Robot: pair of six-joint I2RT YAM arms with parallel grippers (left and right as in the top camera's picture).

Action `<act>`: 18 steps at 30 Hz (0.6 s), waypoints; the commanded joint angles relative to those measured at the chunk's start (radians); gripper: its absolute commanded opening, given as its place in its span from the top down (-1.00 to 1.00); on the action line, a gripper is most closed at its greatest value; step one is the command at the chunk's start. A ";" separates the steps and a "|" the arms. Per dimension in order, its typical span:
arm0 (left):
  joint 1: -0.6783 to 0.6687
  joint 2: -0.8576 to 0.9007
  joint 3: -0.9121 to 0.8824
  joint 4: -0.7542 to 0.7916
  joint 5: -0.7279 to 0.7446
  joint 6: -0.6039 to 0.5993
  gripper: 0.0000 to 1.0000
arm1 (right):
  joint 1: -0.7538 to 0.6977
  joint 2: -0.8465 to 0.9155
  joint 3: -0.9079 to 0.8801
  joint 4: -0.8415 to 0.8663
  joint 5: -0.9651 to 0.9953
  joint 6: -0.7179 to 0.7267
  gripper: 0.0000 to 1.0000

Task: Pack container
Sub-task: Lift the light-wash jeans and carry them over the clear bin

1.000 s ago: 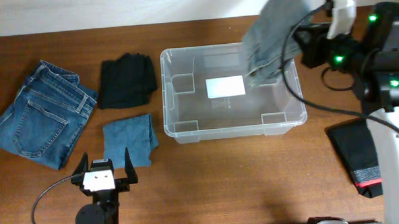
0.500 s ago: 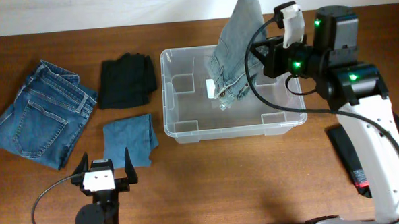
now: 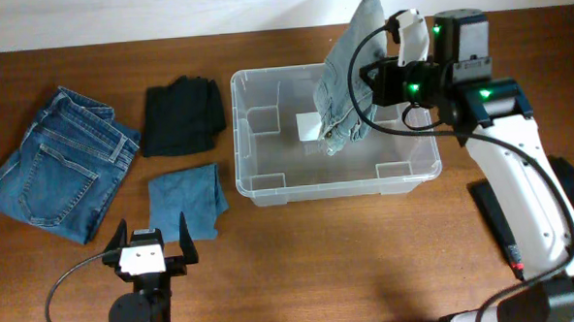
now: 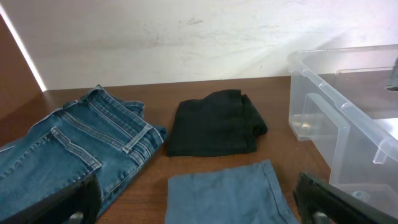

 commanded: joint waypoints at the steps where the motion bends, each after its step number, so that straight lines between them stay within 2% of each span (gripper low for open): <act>1: 0.003 -0.008 -0.007 0.003 -0.011 0.019 -0.99 | 0.037 0.021 -0.005 0.016 -0.003 0.006 0.92; 11: 0.003 -0.008 -0.007 0.003 -0.011 0.020 -0.99 | 0.164 0.022 -0.005 0.050 -0.002 0.043 0.92; 18: 0.003 -0.008 -0.007 0.003 -0.011 0.020 -0.99 | 0.184 0.022 -0.005 0.010 0.001 0.068 0.92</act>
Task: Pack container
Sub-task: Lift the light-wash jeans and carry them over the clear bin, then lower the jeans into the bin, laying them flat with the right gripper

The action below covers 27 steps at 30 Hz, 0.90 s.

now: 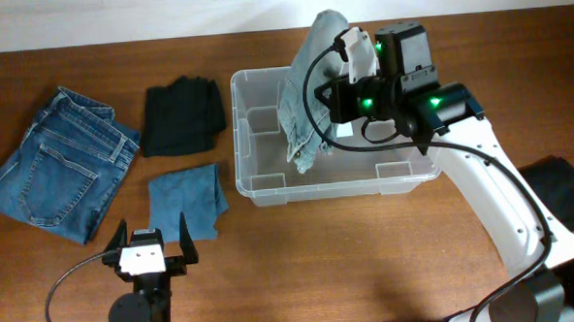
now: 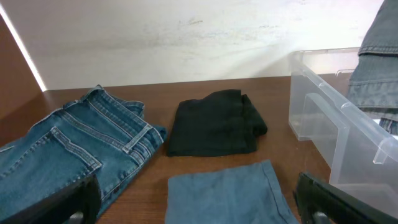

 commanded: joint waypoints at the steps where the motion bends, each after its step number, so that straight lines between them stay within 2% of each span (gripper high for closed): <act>1: 0.003 -0.008 -0.007 0.003 -0.011 0.019 -0.99 | 0.010 -0.006 0.000 -0.006 -0.013 0.024 0.92; 16: 0.003 -0.008 -0.007 0.003 -0.011 0.019 -0.99 | 0.105 -0.006 -0.005 -0.031 0.040 0.058 0.92; 27: 0.003 -0.008 -0.007 0.003 -0.011 0.019 -0.99 | 0.105 -0.006 -0.127 0.001 0.039 0.117 0.92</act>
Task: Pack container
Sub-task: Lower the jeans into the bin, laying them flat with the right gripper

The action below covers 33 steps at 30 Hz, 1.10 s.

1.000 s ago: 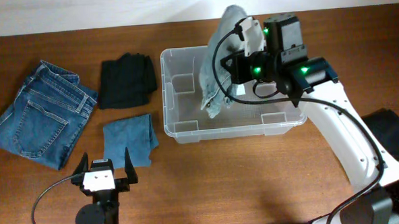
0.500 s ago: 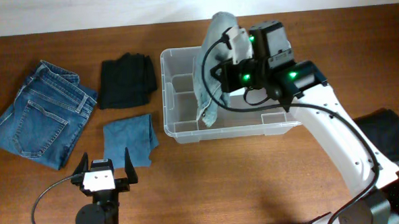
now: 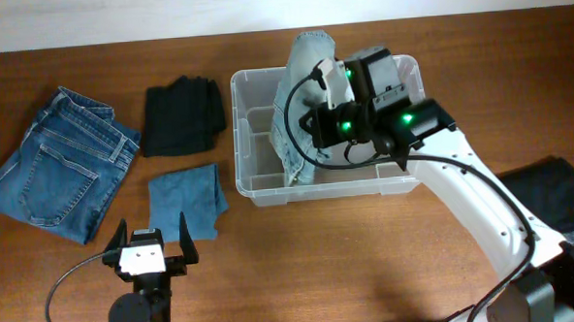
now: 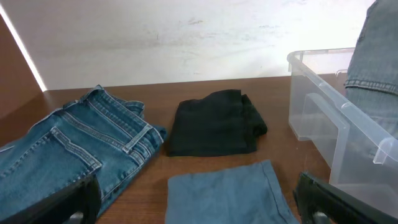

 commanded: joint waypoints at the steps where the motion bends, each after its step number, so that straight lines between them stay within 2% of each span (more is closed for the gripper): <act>1: 0.003 -0.008 -0.007 0.003 -0.011 0.020 -0.99 | 0.006 -0.006 -0.040 0.012 -0.001 0.053 0.92; 15: 0.003 -0.008 -0.007 0.003 -0.011 0.019 -0.99 | 0.121 -0.043 -0.041 0.004 0.022 0.112 0.92; 28: 0.003 -0.008 -0.007 0.003 -0.011 0.019 -0.99 | 0.121 -0.071 -0.040 -0.035 0.034 0.157 0.92; 33: 0.003 -0.008 -0.007 0.003 -0.011 0.020 -0.99 | 0.121 -0.140 -0.040 -0.058 0.124 0.157 0.92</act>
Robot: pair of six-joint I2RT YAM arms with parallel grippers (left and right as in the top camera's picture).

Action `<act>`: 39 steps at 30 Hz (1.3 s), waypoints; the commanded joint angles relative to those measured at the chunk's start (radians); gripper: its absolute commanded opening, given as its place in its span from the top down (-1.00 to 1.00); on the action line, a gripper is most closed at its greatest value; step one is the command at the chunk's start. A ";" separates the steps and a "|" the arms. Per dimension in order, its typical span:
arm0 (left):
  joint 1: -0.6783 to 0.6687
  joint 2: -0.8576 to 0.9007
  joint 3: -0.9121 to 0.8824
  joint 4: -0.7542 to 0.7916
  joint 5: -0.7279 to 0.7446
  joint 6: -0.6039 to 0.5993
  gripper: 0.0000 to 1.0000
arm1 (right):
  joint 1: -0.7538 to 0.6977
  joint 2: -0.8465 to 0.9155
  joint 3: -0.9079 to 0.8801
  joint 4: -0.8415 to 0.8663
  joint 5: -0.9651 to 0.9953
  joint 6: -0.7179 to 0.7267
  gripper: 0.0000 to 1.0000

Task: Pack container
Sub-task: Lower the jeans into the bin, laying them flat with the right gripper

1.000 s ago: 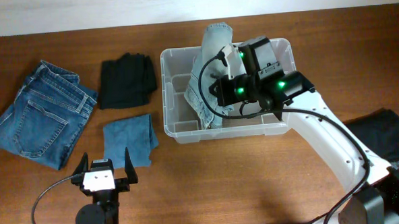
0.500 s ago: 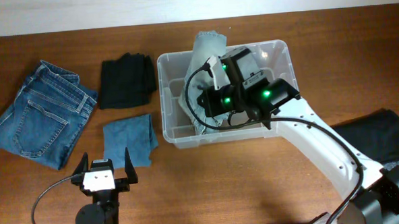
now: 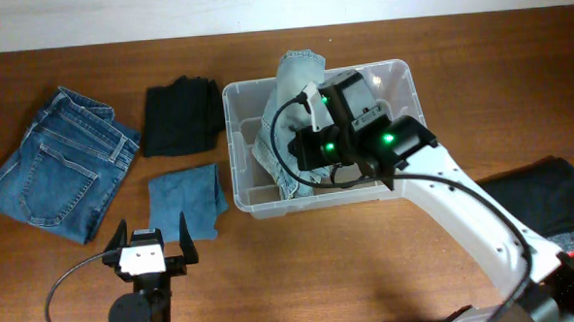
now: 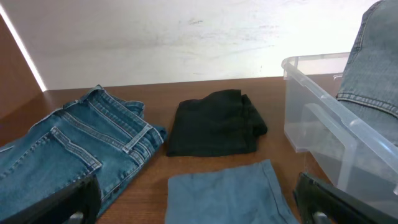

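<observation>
A clear plastic container stands at the middle of the table, and its near corner shows in the left wrist view. Light-blue jeans hang into its left part, bunched against the left wall and sticking up over the far rim. My right gripper is inside the container, shut on these jeans; its fingertips are largely hidden by the wrist. My left gripper stands open at the table's front edge, with nothing between its fingers.
Left of the container lie folded darker blue jeans, a black garment and a small blue-grey cloth. A dark garment lies at the right edge. The right arm spans the table's right front.
My right gripper has gone lower and further left with the light jeans, which now bunch in the container's left part. The container itself has shifted a little to the left. The left arm is unchanged.
My right gripper first held the light jeans high over the container's right half. Then it held them over the middle, then over the left half with the hem inside. Now the jeans rest in the left part, still gripped. The left gripper stayed open and still.
</observation>
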 commanded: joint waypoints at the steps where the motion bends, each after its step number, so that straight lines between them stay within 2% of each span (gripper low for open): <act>1: 0.003 -0.008 -0.007 0.003 -0.011 0.019 -0.99 | 0.007 -0.108 0.007 -0.013 0.060 0.015 0.92; 7: 0.003 -0.008 -0.007 0.003 -0.011 0.019 -0.99 | 0.007 -0.158 0.007 -0.103 0.161 0.015 0.92; 17: 0.003 -0.008 -0.007 0.003 -0.011 0.019 -0.99 | 0.005 -0.122 0.006 -0.148 0.203 0.016 0.92; 23: 0.003 -0.008 -0.007 0.003 -0.011 0.019 -0.99 | -0.048 -0.119 -0.003 -0.201 0.235 0.014 0.92; 29: 0.003 -0.008 -0.007 0.003 -0.011 0.019 -0.99 | -0.120 -0.115 -0.075 -0.161 0.234 0.003 0.92; 32: 0.003 -0.008 -0.007 0.003 -0.011 0.019 -0.99 | -0.148 -0.108 -0.115 -0.120 0.235 -0.054 0.91; 35: 0.003 -0.008 -0.007 0.003 -0.011 0.019 -0.99 | -0.177 -0.095 -0.138 -0.091 0.239 -0.133 0.49; 39: 0.003 -0.008 -0.007 0.003 -0.011 0.019 -0.99 | -0.216 -0.087 -0.139 -0.092 0.334 -0.158 0.44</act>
